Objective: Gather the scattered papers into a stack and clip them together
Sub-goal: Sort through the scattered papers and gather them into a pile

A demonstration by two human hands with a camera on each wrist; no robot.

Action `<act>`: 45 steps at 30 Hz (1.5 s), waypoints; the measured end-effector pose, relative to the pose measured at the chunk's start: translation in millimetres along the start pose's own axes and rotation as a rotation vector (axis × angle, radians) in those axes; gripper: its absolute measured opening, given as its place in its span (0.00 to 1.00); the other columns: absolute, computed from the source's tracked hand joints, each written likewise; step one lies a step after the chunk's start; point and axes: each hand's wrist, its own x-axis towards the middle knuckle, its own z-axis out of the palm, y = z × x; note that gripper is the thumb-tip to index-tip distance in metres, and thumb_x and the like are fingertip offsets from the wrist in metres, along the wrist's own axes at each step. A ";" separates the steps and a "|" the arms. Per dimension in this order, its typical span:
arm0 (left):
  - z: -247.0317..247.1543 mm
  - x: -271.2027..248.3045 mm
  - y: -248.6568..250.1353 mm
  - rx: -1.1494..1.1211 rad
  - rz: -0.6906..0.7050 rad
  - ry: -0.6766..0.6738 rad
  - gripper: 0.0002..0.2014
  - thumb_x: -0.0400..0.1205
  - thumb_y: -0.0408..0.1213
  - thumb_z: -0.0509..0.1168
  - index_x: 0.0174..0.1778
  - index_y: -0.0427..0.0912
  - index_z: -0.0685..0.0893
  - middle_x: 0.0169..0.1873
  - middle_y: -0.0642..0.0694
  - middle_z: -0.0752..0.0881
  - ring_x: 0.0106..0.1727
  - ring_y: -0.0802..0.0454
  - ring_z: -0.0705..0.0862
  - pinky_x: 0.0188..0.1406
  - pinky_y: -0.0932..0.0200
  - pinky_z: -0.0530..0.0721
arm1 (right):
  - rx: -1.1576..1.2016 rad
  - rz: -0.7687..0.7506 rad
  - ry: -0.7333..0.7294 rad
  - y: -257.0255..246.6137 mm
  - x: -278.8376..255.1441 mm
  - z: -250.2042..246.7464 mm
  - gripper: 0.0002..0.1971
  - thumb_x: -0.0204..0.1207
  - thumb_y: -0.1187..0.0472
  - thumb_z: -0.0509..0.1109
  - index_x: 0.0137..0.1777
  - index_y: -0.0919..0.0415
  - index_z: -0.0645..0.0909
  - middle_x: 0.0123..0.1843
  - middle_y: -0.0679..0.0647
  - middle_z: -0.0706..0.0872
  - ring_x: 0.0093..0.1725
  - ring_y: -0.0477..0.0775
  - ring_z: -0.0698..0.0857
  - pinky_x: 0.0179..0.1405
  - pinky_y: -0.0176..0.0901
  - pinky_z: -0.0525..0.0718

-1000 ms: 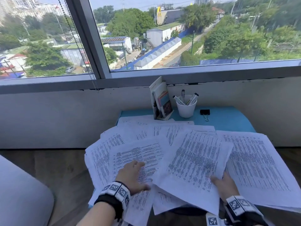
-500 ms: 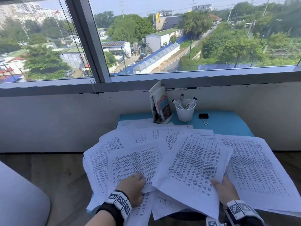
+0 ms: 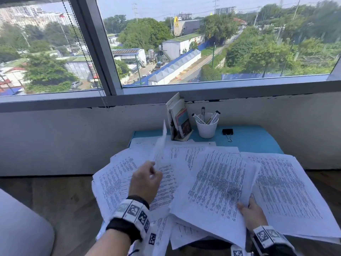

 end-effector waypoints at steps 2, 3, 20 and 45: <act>29.4 -2.1 18.8 0.070 0.095 -0.135 0.08 0.79 0.35 0.61 0.35 0.48 0.71 0.29 0.49 0.78 0.31 0.50 0.77 0.31 0.58 0.77 | 0.013 -0.004 -0.022 -2.1 -3.1 -0.1 0.22 0.81 0.68 0.63 0.74 0.62 0.69 0.46 0.58 0.84 0.44 0.62 0.84 0.44 0.52 0.84; 47.1 -5.3 28.8 0.116 0.129 -0.215 0.08 0.80 0.36 0.60 0.34 0.46 0.69 0.30 0.48 0.76 0.32 0.49 0.75 0.33 0.55 0.77 | 0.017 0.004 -0.033 -4.0 -4.5 0.0 0.21 0.80 0.68 0.63 0.73 0.62 0.70 0.45 0.56 0.84 0.44 0.62 0.85 0.47 0.57 0.85; 108.2 -39.6 36.6 0.064 0.083 -0.586 0.16 0.86 0.42 0.56 0.69 0.47 0.75 0.66 0.49 0.80 0.67 0.51 0.77 0.66 0.58 0.73 | -0.008 0.046 -0.062 4.3 7.6 -1.8 0.10 0.79 0.61 0.67 0.56 0.65 0.80 0.49 0.63 0.87 0.48 0.64 0.86 0.57 0.61 0.83; 28.2 -20.8 -52.6 0.371 -0.227 -0.310 0.13 0.80 0.35 0.57 0.60 0.44 0.78 0.43 0.40 0.87 0.43 0.41 0.83 0.41 0.54 0.79 | 0.220 0.104 0.091 11.2 11.2 1.7 0.12 0.83 0.63 0.56 0.63 0.56 0.75 0.55 0.63 0.84 0.55 0.66 0.83 0.63 0.66 0.79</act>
